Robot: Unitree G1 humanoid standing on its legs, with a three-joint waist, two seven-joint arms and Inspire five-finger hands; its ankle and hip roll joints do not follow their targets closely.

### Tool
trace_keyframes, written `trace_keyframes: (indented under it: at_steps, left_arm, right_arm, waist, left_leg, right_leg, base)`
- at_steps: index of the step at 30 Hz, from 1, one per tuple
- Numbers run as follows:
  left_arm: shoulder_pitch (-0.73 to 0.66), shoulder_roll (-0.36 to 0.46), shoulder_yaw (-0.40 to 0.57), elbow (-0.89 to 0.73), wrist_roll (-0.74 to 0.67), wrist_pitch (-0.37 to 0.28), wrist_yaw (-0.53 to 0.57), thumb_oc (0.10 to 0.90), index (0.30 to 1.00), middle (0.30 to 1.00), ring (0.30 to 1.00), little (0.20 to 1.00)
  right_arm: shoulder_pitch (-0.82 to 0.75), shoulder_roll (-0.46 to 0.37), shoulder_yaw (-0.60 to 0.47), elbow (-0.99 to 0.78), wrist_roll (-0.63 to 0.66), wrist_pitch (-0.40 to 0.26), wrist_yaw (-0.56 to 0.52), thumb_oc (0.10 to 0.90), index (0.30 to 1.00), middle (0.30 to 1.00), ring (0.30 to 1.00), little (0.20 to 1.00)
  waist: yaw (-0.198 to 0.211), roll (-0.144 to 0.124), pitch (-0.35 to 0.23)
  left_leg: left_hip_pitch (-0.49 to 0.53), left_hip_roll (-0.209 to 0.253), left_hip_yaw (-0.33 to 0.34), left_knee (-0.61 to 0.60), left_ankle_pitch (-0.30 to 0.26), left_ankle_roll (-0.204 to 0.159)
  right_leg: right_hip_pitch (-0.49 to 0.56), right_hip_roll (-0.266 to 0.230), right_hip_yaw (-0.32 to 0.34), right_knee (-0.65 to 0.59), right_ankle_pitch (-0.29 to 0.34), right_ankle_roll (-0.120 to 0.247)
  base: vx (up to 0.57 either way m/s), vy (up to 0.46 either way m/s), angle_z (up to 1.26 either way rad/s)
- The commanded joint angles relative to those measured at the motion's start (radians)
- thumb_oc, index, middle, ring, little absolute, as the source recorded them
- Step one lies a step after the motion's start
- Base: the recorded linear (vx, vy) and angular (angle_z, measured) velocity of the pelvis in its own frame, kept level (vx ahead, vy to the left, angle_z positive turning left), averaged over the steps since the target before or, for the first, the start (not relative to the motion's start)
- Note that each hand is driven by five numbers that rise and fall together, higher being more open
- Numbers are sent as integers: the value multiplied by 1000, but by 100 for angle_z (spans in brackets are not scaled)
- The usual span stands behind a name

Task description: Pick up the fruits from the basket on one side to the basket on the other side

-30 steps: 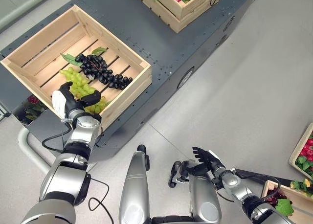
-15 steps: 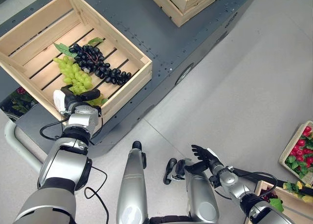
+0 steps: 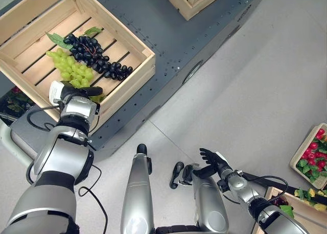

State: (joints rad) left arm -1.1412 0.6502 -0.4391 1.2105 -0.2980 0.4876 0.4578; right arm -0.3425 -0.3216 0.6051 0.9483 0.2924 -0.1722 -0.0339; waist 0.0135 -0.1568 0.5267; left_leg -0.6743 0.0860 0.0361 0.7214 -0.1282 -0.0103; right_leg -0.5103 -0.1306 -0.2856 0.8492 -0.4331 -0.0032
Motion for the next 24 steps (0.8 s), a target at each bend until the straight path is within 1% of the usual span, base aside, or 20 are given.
trace_keyframes:
  at_steps: [1,2,4,9,11,13,15,16,17,18,19,20,23,24]
  left_arm:
    - [43,39,-50,69,32,15,-144,800,900,900,900,900]
    - [32,44,-62,77,45,14,-165,689,733,733,733,733]
    - [15,51,-83,83,68,17,-184,400,300,300,300,300]
    - [-3,64,-112,97,122,21,-201,400,300,300,300,300]
    - [-4,75,-120,101,141,3,-181,400,300,300,300,300]
    - [-10,86,-119,100,136,-38,-130,400,300,300,300,300]
    - [-15,97,-108,88,78,-115,-47,400,300,300,300,300]
    - [-17,105,-89,77,24,-169,-7,400,300,300,300,300]
    - [-16,107,-83,75,9,-189,8,400,300,300,300,300]
    - [-15,109,-30,53,-90,-285,63,400,300,300,300,300]
    - [-12,109,-11,46,-118,-319,84,400,300,300,300,300]
    - [5,104,43,23,-165,-395,128,400,300,300,300,300]
    - [41,90,108,-37,-206,-485,192,400,300,300,300,300]
    - [72,74,142,-78,-205,-543,228,400,300,300,300,300]
  right_arm:
    - [5,-24,0,-47,54,-14,-59,800,900,900,900,900]
    - [5,-31,-1,-45,58,-15,-57,800,900,900,900,900]
    - [6,-40,-4,-42,63,-18,-54,800,900,900,900,900]
    - [5,-50,-6,-35,79,-21,-57,800,900,900,900,900]
    - [9,-54,-5,-34,83,-29,-56,800,900,900,900,900]
    - [12,-54,-1,-29,89,-41,-54,800,900,900,900,900]
    - [13,-50,2,-22,93,-54,-54,800,900,900,900,900]
    - [17,-48,3,-22,95,-60,-53,800,900,900,900,900]
    - [19,-48,3,-22,95,-62,-52,800,900,900,900,900]
    - [24,-39,-1,-15,94,-75,-49,800,900,900,900,900]
    - [29,-36,-1,-13,95,-79,-49,800,900,900,900,900]
    - [39,-24,-2,-9,95,-87,-53,800,900,900,900,900]
    - [51,-3,-5,-7,95,-93,-61,800,900,900,900,900]
    - [57,8,-6,-9,97,-97,-63,800,900,900,900,900]
  waist:
    - [-32,-3,-7]
    - [-35,-3,-7]
    - [-39,-4,-7]
    - [-43,-3,-7]
    - [-44,-1,-7]
    - [-42,-1,-7]
    - [-40,0,-7]
    - [-38,0,-7]
    - [-37,0,-7]
    - [-34,0,-7]
    - [-32,1,-7]
    - [-26,1,-7]
    - [-15,-1,-7]
    - [-7,-2,-7]
  left_leg:
    - [98,7,68,-89,-65,76]
    - [90,8,68,-88,-63,76]
    - [79,8,68,-86,-63,76]
    - [66,6,66,-90,-60,76]
    - [70,3,66,-96,-58,76]
    - [77,3,66,-100,-59,76]
    - [86,4,66,-106,-59,76]
    - [96,3,65,-111,-60,76]
    - [99,3,65,-112,-60,76]
    - [102,3,67,-117,-47,81]
    - [109,2,66,-120,-48,81]
    - [129,0,64,-128,-50,81]
    - [166,0,66,-147,-51,80]
    - [196,-2,66,-161,-51,81]
  right_leg:
    - [-34,1,59,-23,177,-4]
    - [-42,2,59,-23,176,-6]
    - [-54,3,59,-23,176,-7]
    - [-72,4,61,-22,180,-6]
    - [-73,5,63,-25,182,-6]
    - [-67,5,64,-27,183,-6]
    - [-60,5,65,-32,185,-4]
    - [-51,5,65,-36,186,-3]
    - [-48,5,65,-38,186,-3]
    - [-47,4,59,-43,197,-11]
    - [-39,3,58,-46,197,-10]
    - [-19,2,56,-54,200,-7]
    - [18,-2,50,-74,208,-1]
    - [47,-5,46,-88,215,6]
  base:
    - [-26,34,-2]
    - [0,0,0]
    - [-21,19,-6]
    - [-17,9,-3]
    - [0,0,0]
    - [0,0,0]
    - [-7,-18,0]
    - [-7,-33,0]
    - [-48,-70,1]
    - [-41,-67,2]
    - [-37,-105,5]
    - [8,-77,6]
    - [13,-91,4]
    - [19,-98,3]
